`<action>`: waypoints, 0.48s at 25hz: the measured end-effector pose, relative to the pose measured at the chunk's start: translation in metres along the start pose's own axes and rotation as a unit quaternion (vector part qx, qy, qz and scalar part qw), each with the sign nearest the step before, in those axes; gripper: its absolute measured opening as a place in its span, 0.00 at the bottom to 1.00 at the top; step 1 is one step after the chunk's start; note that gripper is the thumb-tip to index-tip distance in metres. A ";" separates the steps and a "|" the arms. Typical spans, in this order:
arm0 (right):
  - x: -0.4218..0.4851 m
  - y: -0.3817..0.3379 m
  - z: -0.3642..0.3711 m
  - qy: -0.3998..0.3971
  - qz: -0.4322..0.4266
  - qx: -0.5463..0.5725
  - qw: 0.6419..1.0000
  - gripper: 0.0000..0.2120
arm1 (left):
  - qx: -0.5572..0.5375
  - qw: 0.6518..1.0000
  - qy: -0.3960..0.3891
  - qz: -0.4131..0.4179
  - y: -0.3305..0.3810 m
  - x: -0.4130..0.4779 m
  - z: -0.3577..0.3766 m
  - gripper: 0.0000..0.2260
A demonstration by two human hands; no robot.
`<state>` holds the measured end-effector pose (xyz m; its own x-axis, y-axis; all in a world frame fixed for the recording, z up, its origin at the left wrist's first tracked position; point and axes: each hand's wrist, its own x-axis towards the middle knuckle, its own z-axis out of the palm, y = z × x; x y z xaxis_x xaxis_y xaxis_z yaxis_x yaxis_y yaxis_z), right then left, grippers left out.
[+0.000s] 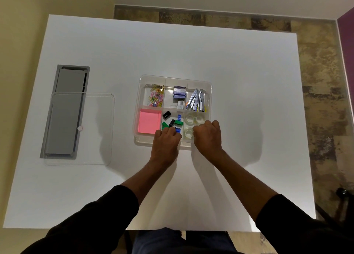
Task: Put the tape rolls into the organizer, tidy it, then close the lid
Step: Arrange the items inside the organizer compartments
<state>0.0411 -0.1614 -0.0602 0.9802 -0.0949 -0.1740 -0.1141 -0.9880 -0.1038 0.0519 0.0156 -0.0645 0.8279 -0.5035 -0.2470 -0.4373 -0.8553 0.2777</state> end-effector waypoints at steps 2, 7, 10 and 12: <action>0.001 0.003 0.000 0.022 -0.001 -0.010 1.000 0.05 | -0.001 1.000 0.005 0.005 -0.001 -0.001 0.001 0.09; 0.011 0.022 -0.003 0.095 -0.003 -0.071 0.993 0.07 | -0.013 0.999 0.030 0.028 -0.007 -0.004 0.002 0.11; 0.015 0.027 0.004 0.090 -0.045 -0.088 0.991 0.05 | -0.027 0.998 0.044 0.031 -0.012 -0.005 0.004 0.13; 0.018 0.027 0.007 0.088 -0.057 -0.095 0.990 0.02 | -0.031 0.997 0.053 0.034 -0.013 -0.006 0.005 0.13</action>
<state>0.0541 -0.1890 -0.0729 0.9999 0.0156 0.0025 0.0154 -0.9970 0.0759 0.0511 0.0295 -0.0709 0.8308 -0.5421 -0.1260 -0.4745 -0.8083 0.3487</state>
